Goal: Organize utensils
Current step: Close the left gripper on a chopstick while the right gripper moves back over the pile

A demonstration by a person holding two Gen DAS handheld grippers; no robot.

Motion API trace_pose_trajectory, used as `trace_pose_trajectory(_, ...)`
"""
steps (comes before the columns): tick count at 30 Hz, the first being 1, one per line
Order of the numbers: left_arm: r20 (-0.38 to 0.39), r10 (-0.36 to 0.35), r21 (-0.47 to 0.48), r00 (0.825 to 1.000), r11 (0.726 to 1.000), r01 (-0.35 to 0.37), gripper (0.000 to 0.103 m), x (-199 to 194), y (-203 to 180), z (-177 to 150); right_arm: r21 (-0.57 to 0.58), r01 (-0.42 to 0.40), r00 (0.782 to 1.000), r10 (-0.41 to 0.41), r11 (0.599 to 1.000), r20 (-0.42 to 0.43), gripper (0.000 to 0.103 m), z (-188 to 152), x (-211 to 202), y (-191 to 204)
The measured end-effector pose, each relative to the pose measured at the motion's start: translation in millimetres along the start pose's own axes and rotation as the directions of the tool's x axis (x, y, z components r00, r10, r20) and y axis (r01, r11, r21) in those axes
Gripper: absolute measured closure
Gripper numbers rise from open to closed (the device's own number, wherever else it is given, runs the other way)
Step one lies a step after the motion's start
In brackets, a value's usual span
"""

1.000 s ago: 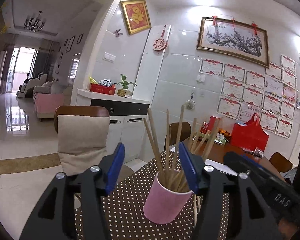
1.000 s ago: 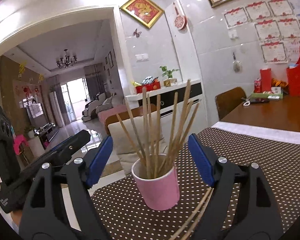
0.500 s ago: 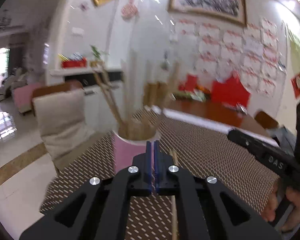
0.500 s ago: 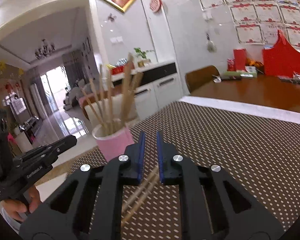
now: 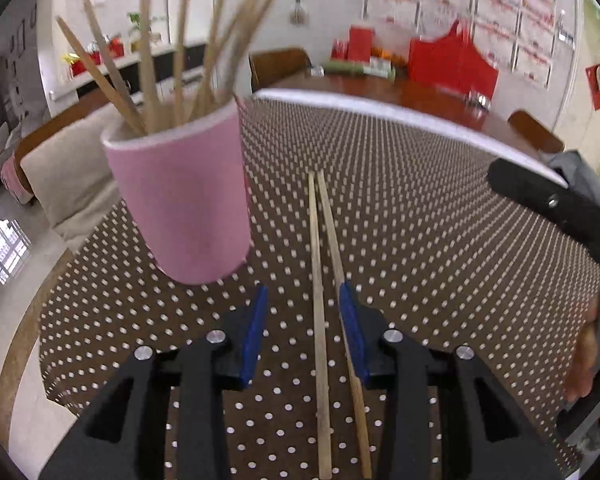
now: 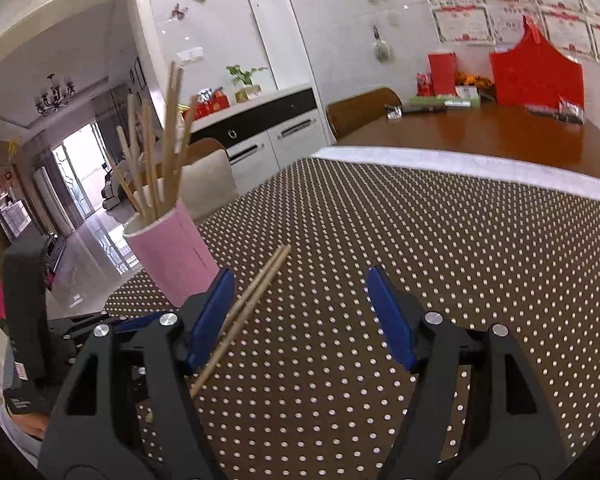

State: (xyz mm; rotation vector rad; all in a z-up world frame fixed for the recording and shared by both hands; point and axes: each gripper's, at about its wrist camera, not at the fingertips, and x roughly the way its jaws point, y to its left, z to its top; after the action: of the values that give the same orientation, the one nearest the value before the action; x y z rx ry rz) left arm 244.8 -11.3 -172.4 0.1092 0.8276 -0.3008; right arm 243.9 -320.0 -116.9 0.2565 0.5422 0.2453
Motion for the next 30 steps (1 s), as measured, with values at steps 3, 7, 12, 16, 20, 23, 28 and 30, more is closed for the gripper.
trace_pose_trajectory(3, -0.048, 0.009, 0.007, 0.999, 1.000, -0.009, 0.065, 13.6, 1.5, -1.4, 0.011, 0.010, 0.999, -0.010, 1.000, -0.038, 0.031, -1.7, 9.7, -6.4)
trace_pose_trajectory(7, -0.078, 0.017, 0.019, 0.997, 1.000, -0.016, 0.060, 24.8, 3.1, -2.9, 0.021, 0.015, 0.998, -0.014, 1.000, -0.069, 0.031, -6.0, 16.2, -8.5)
trace_pose_trajectory(12, -0.085, 0.024, 0.053, 0.996, 0.998, -0.020, 0.059, 30.0, 1.3, 2.2, 0.022, 0.021, 0.994, -0.018, 1.000, -0.104, 0.031, -11.6, 22.3, -8.7)
trace_pose_trajectory(16, -0.106, 0.020, 0.058, 0.994, 0.998, -0.014, 0.075, 34.7, -0.2, 10.9, 0.020, 0.032, 0.991, -0.030, 0.999, -0.129, 0.031, -14.3, 24.8, -7.4)
trace_pose_trajectory(20, -0.129, -0.027, 0.023, 0.991, 0.999, 0.030, 0.096, 37.8, -1.7, 23.1, 0.021, 0.049, 0.982, -0.044, 0.999, -0.183, 0.031, -15.9, 32.5, -5.1)
trace_pose_trajectory(23, -0.137, -0.079, -0.023, 0.987, 0.997, 0.077, 0.096, 34.4, -1.1, 18.4, 0.007, 0.054, 0.973, -0.051, 0.999, -0.226, 0.031, -15.8, 41.2, 0.3)
trace_pose_trajectory(28, -0.139, -0.137, -0.100, 0.981, 0.987, 0.124, 0.096, 25.0, -2.4, 2.0, -0.023, 0.065, 0.953, -0.069, 0.998, -0.296, 0.031, -10.6, 62.2, 11.8)
trace_pose_trajectory(30, -0.130, -0.135, -0.126, 0.982, 0.985, 0.119, 0.096, 21.8, 0.7, -4.1, -0.031, 0.059, 0.944, -0.066, 0.998, -0.323, 0.031, -9.4, 71.6, 18.6)
